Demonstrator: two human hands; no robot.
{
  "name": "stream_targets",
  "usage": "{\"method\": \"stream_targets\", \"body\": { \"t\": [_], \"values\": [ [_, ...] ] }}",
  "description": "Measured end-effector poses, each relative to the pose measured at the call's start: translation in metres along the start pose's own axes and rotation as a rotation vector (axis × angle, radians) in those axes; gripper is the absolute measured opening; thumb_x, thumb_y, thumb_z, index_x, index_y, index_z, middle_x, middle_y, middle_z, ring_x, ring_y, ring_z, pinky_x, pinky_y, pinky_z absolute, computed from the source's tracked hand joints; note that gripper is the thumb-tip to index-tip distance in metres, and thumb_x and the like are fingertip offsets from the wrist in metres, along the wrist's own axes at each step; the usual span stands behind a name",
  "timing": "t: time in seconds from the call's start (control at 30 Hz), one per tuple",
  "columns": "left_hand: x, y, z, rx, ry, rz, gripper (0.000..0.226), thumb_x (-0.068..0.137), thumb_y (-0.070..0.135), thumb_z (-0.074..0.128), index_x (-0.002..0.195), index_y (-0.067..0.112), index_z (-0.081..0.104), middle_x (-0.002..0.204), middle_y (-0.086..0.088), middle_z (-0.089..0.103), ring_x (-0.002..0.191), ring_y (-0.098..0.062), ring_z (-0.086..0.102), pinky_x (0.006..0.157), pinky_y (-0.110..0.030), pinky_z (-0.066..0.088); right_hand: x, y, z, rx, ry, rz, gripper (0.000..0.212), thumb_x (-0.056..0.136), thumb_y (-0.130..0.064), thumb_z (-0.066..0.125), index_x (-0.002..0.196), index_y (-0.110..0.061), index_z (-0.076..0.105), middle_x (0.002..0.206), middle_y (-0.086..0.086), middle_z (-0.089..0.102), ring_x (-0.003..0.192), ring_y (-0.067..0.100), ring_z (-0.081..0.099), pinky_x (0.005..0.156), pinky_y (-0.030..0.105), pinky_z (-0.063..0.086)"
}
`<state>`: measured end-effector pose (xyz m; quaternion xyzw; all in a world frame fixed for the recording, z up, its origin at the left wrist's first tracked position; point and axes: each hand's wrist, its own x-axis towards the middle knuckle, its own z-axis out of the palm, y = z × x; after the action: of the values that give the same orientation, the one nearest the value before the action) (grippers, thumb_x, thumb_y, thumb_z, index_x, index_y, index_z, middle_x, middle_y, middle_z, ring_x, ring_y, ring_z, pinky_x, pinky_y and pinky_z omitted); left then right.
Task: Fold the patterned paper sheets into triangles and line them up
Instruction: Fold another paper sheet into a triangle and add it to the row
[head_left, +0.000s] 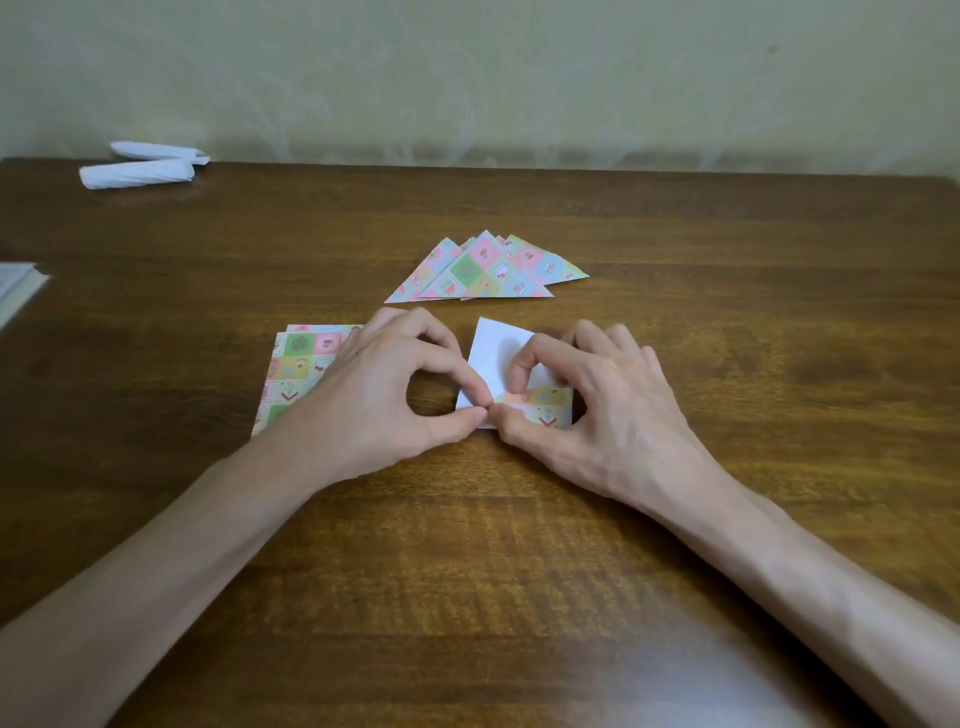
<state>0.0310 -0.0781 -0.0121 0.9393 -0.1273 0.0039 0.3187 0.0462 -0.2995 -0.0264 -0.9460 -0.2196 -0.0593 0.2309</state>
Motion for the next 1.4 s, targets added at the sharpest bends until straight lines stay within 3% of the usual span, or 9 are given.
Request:
{"method": "stream_targets", "body": {
  "t": [0.13,0.3,0.47,0.6,0.87,1.13,1.27,1.4],
  "values": [
    [0.000,-0.002,0.000,-0.032,-0.010,-0.010,0.011,0.078,0.054,0.077,0.089,0.054,0.076,0.112,0.022,0.056,0.128,0.001,0.039,0.110,-0.036,0.032,0.000,0.000,0.003,-0.016,0.007,0.003,0.046,0.071,-0.081,0.046,0.095,-0.042,0.055,0.090,-0.017,0.042,0.092,0.011,0.038,0.081,0.032,0.030],
    [-0.001,-0.005,-0.007,-0.055,-0.079,-0.003,0.018,0.085,0.041,0.078,0.093,0.057,0.075,0.112,0.024,0.054,0.129,0.005,0.034,0.106,-0.020,0.026,-0.001,0.001,0.007,-0.048,0.028,0.011,0.042,0.072,-0.078,0.051,0.095,-0.043,0.053,0.090,-0.016,0.041,0.091,0.012,0.038,0.081,0.032,0.030],
    [-0.001,-0.007,-0.010,0.009,-0.052,0.013,0.014,0.080,0.051,0.079,0.093,0.053,0.074,0.115,0.023,0.053,0.132,-0.001,0.036,0.114,-0.042,0.031,-0.002,-0.002,0.008,-0.076,0.043,0.007,0.043,0.075,-0.080,0.051,0.096,-0.042,0.051,0.092,-0.016,0.041,0.092,0.013,0.037,0.083,0.034,0.031],
    [-0.003,-0.006,-0.010,0.027,-0.038,0.001,0.012,0.079,0.058,0.075,0.090,0.053,0.073,0.114,0.025,0.052,0.131,0.001,0.035,0.114,-0.047,0.030,-0.001,-0.002,0.006,-0.079,0.001,0.016,0.050,0.071,-0.085,0.047,0.095,-0.042,0.049,0.096,-0.017,0.043,0.095,0.013,0.038,0.085,0.035,0.032],
    [-0.003,-0.002,-0.010,0.063,-0.023,-0.021,0.012,0.075,0.059,0.078,0.085,0.053,0.075,0.119,0.025,0.050,0.135,0.004,0.026,0.107,-0.031,0.016,0.002,-0.004,0.005,-0.049,-0.027,0.050,0.051,0.069,-0.086,0.045,0.093,-0.041,0.046,0.098,-0.018,0.043,0.097,0.012,0.036,0.086,0.034,0.027],
    [-0.002,-0.001,-0.012,0.089,-0.062,-0.031,0.022,0.071,0.070,0.070,0.087,0.056,0.074,0.120,0.027,0.047,0.135,0.004,0.023,0.104,-0.029,0.014,0.001,-0.006,0.007,-0.043,-0.006,0.058,0.052,0.070,-0.086,0.045,0.094,-0.040,0.047,0.096,-0.017,0.042,0.095,0.013,0.035,0.086,0.035,0.029],
    [-0.004,0.002,-0.012,0.108,-0.063,-0.014,0.008,0.081,0.052,0.078,0.088,0.055,0.074,0.120,0.025,0.049,0.135,0.003,0.025,0.103,-0.028,0.014,-0.001,-0.006,0.009,-0.069,0.020,0.051,0.052,0.073,-0.087,0.047,0.094,-0.039,0.047,0.095,-0.016,0.042,0.095,0.014,0.035,0.085,0.036,0.030],
    [-0.006,0.004,-0.012,0.125,-0.062,-0.006,0.009,0.085,0.048,0.078,0.089,0.054,0.074,0.121,0.023,0.049,0.136,0.002,0.025,0.103,-0.027,0.014,-0.001,-0.007,0.010,-0.080,0.039,0.053,0.053,0.073,-0.088,0.046,0.093,-0.039,0.048,0.096,-0.015,0.044,0.095,0.014,0.036,0.084,0.037,0.032]
  ]
}}
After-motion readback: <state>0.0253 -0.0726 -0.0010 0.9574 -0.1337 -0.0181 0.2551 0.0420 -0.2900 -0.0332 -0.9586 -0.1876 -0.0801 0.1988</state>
